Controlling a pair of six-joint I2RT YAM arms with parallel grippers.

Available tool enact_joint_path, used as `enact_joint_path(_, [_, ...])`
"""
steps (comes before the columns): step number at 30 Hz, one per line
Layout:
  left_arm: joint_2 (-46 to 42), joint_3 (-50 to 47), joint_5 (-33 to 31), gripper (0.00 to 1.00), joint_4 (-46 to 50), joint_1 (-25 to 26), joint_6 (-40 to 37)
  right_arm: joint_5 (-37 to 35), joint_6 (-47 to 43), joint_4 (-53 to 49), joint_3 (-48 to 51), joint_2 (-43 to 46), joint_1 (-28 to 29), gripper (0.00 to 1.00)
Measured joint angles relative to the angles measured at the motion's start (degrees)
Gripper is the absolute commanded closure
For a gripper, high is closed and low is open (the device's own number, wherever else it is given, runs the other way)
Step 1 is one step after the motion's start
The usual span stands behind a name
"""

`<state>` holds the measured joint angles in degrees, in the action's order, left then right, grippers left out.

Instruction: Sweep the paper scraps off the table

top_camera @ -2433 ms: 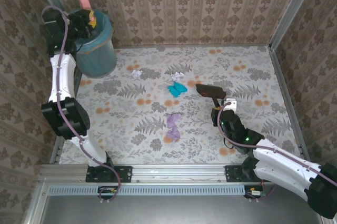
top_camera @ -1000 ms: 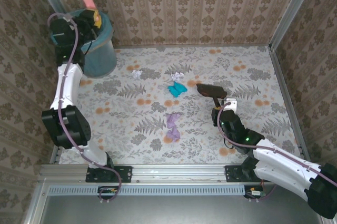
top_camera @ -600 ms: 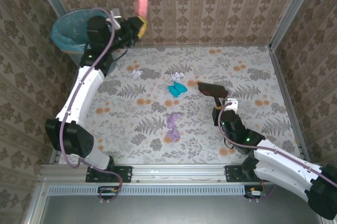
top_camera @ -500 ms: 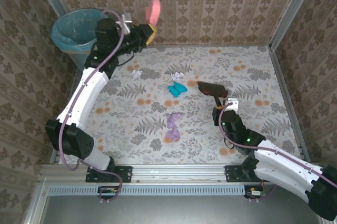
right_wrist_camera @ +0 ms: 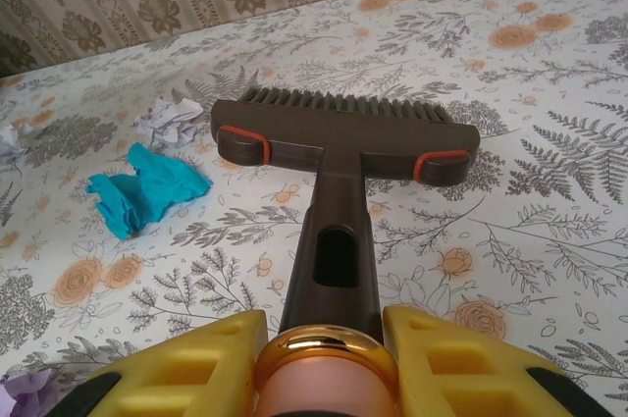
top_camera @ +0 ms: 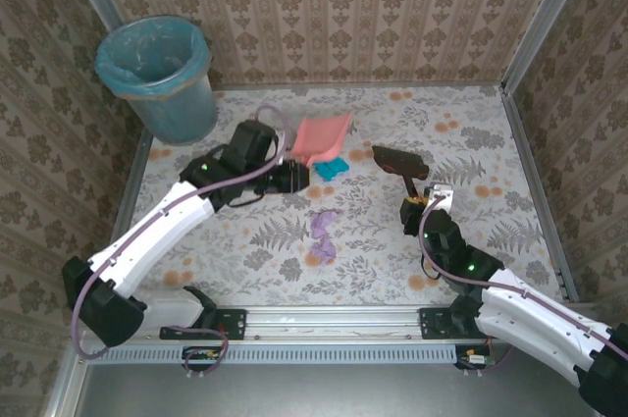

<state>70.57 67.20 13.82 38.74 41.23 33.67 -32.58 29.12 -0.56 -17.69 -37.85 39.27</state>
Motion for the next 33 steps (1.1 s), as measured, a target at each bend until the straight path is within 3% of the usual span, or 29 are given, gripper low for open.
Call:
enact_joint_path(5, [-4.00,-9.94,-6.43,1.00,5.81,1.60,-1.46,0.98,0.66,0.00,0.00,-0.96,-0.07,1.00])
enact_joint_path(10, [-4.39,-13.97,-12.59,1.00,9.94,3.63,-1.55,3.17,0.63,-0.83,-0.63,-2.56,-0.11,1.00])
enact_joint_path(19, [3.69,-14.10,-17.97,1.00,11.43,4.11,-2.34,6.10,1.79,-12.66,-14.45,-8.85,-0.11,1.00])
enact_joint_path(26, [12.09,-12.13,-19.65,1.00,11.02,5.29,-3.72,6.01,2.10,-24.46,-29.90,-19.85,-0.11,1.00])
enact_joint_path(33, [16.37,-8.63,-21.68,1.00,9.46,5.29,-5.27,5.88,0.79,-29.79,-36.76,-28.11,-1.66,1.00])
